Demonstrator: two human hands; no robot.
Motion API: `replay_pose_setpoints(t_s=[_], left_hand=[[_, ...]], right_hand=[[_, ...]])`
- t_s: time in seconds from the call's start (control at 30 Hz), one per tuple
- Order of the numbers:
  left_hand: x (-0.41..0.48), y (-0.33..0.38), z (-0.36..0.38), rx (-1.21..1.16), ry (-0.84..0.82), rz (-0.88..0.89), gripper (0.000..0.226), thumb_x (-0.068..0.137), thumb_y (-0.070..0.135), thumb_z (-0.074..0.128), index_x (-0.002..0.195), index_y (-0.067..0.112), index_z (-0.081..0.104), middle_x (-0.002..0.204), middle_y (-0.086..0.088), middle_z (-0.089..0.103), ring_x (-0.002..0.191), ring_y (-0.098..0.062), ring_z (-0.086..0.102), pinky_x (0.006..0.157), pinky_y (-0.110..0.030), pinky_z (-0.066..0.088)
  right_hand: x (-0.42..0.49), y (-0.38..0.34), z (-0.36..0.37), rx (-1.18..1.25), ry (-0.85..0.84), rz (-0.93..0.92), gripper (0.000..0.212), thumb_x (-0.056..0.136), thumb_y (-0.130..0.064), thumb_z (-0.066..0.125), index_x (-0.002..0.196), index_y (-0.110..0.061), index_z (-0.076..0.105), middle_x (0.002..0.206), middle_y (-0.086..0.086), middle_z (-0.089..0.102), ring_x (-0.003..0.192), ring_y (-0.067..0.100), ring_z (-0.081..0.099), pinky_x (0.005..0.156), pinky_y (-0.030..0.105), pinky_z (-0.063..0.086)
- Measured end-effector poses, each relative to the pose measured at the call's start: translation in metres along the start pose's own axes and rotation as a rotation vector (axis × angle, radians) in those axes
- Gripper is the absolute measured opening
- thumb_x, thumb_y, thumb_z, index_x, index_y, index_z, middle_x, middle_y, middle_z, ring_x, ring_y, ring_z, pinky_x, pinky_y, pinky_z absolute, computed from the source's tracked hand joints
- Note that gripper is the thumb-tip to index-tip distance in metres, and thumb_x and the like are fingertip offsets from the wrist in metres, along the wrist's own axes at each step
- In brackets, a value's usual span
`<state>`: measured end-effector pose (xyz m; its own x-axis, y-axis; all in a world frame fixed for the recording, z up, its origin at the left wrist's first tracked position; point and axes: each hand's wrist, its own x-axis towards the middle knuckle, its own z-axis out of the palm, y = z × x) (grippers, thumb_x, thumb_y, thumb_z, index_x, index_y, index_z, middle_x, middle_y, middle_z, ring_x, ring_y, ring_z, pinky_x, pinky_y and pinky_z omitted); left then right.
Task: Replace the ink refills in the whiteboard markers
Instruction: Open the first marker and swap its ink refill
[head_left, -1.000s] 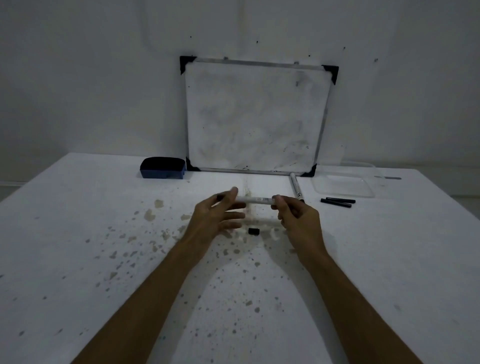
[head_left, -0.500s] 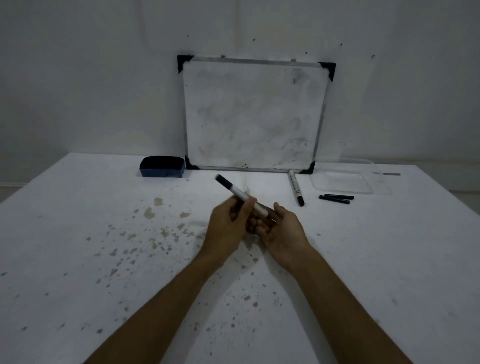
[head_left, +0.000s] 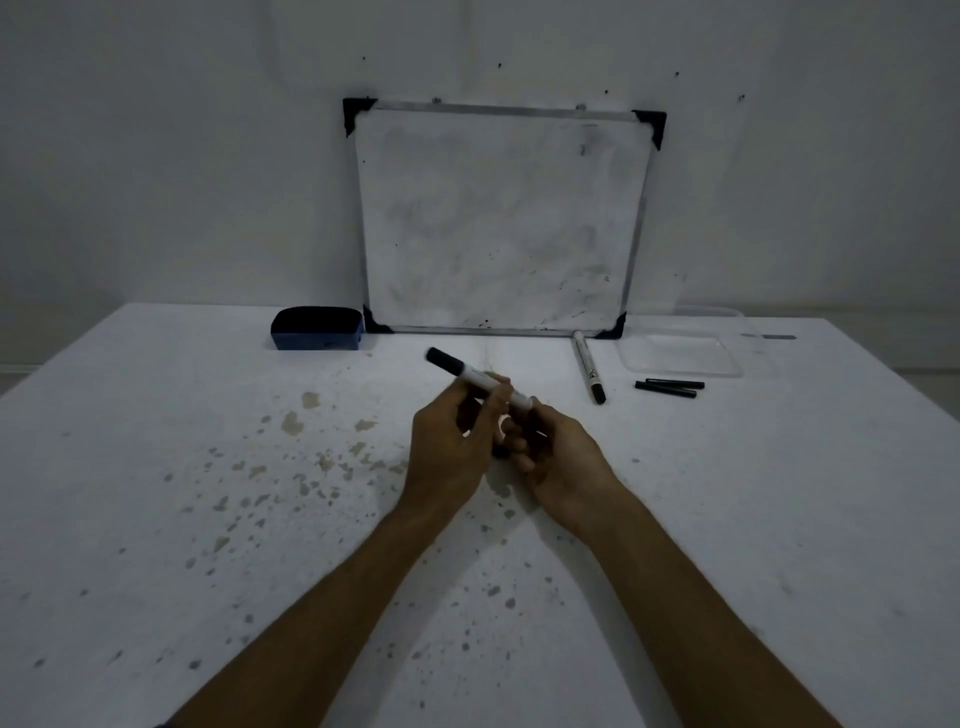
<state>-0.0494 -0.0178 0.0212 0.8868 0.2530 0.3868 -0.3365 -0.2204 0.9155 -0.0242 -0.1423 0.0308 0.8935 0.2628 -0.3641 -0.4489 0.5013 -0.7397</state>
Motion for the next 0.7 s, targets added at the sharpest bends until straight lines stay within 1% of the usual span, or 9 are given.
replay_pose_setpoints(t_s=[0.07, 0.13, 0.17, 0.27, 0.37, 0.4, 0.5, 0.6, 0.7], left_hand=[[-0.001, 0.0, 0.0, -0.007, 0.012, 0.026, 0.029, 0.098, 0.035, 0.062, 0.115, 0.014, 0.073, 0.086, 0.005, 0.074, 0.07, -0.01, 0.069, 0.066, -0.024, 0.06], [-0.004, 0.0, 0.004, 0.057, -0.077, -0.012, 0.023, 0.099, 0.035, 0.064, 0.108, 0.017, 0.074, 0.083, 0.0, 0.076, 0.069, -0.019, 0.072, 0.067, -0.039, 0.064], [-0.005, 0.001, 0.005, 0.06, -0.08, -0.022, 0.02, 0.101, 0.033, 0.064, 0.106, 0.017, 0.074, 0.082, 0.0, 0.077, 0.068, -0.019, 0.073, 0.065, -0.042, 0.064], [-0.003, 0.0, 0.002, 0.015, 0.041, 0.049, 0.016, 0.101, 0.032, 0.062, 0.106, 0.02, 0.071, 0.082, 0.004, 0.073, 0.067, -0.008, 0.068, 0.064, -0.026, 0.06], [-0.003, -0.003, 0.001, 0.009, -0.088, -0.032, 0.008, 0.102, 0.033, 0.063, 0.103, 0.032, 0.071, 0.083, 0.002, 0.077, 0.073, -0.017, 0.073, 0.071, -0.038, 0.064], [-0.004, -0.004, 0.001, 0.008, -0.089, -0.042, 0.008, 0.102, 0.033, 0.063, 0.102, 0.033, 0.071, 0.081, 0.003, 0.077, 0.071, -0.016, 0.073, 0.07, -0.037, 0.064], [-0.001, -0.005, 0.001, -0.016, -0.04, -0.05, 0.016, 0.103, 0.033, 0.062, 0.105, 0.021, 0.073, 0.078, -0.001, 0.073, 0.062, -0.009, 0.066, 0.065, -0.03, 0.06], [0.002, -0.008, -0.001, -0.046, -0.028, -0.098, 0.023, 0.103, 0.032, 0.061, 0.102, 0.012, 0.073, 0.077, -0.004, 0.072, 0.061, -0.009, 0.065, 0.062, -0.027, 0.058], [0.005, -0.007, -0.003, -0.15, 0.02, -0.161, 0.025, 0.104, 0.028, 0.061, 0.099, 0.005, 0.071, 0.081, -0.005, 0.07, 0.058, -0.008, 0.062, 0.055, -0.02, 0.053]], right_hand=[[0.001, -0.001, 0.001, 0.059, 0.0, 0.002, 0.033, 0.106, -0.027, 0.048, 0.106, 0.0, 0.067, 0.069, 0.006, 0.062, 0.054, 0.012, 0.051, 0.046, 0.022, 0.043], [0.001, -0.002, 0.0, 0.076, -0.012, 0.002, 0.036, 0.107, -0.026, 0.045, 0.112, 0.004, 0.065, 0.06, 0.003, 0.057, 0.05, 0.011, 0.048, 0.042, 0.021, 0.042], [0.0, -0.002, 0.0, 0.061, -0.022, 0.0, 0.037, 0.107, -0.025, 0.044, 0.111, 0.004, 0.066, 0.06, 0.002, 0.056, 0.05, 0.011, 0.047, 0.042, 0.021, 0.041], [0.001, -0.002, -0.001, 0.057, -0.022, 0.005, 0.032, 0.106, -0.025, 0.046, 0.103, -0.001, 0.066, 0.069, 0.005, 0.058, 0.051, 0.011, 0.049, 0.041, 0.02, 0.04], [0.002, -0.002, -0.003, 0.073, -0.017, 0.01, 0.033, 0.107, -0.027, 0.043, 0.103, 0.0, 0.063, 0.062, 0.003, 0.051, 0.046, 0.01, 0.043, 0.035, 0.02, 0.034], [0.002, -0.002, -0.003, 0.066, -0.028, 0.008, 0.033, 0.108, -0.027, 0.043, 0.106, 0.0, 0.062, 0.062, 0.002, 0.051, 0.046, 0.009, 0.043, 0.035, 0.02, 0.034], [0.003, -0.003, -0.005, 0.027, -0.045, 0.009, 0.031, 0.107, -0.029, 0.043, 0.107, -0.002, 0.059, 0.068, 0.004, 0.051, 0.051, 0.01, 0.042, 0.037, 0.02, 0.034], [0.004, -0.005, -0.007, -0.008, -0.076, 0.022, 0.038, 0.106, -0.035, 0.041, 0.102, -0.002, 0.06, 0.068, 0.005, 0.051, 0.051, 0.012, 0.04, 0.04, 0.021, 0.031], [0.002, -0.012, -0.009, -0.037, -0.127, 0.019, 0.038, 0.101, -0.032, 0.041, 0.106, 0.0, 0.062, 0.076, 0.009, 0.053, 0.054, 0.015, 0.04, 0.044, 0.024, 0.029]])
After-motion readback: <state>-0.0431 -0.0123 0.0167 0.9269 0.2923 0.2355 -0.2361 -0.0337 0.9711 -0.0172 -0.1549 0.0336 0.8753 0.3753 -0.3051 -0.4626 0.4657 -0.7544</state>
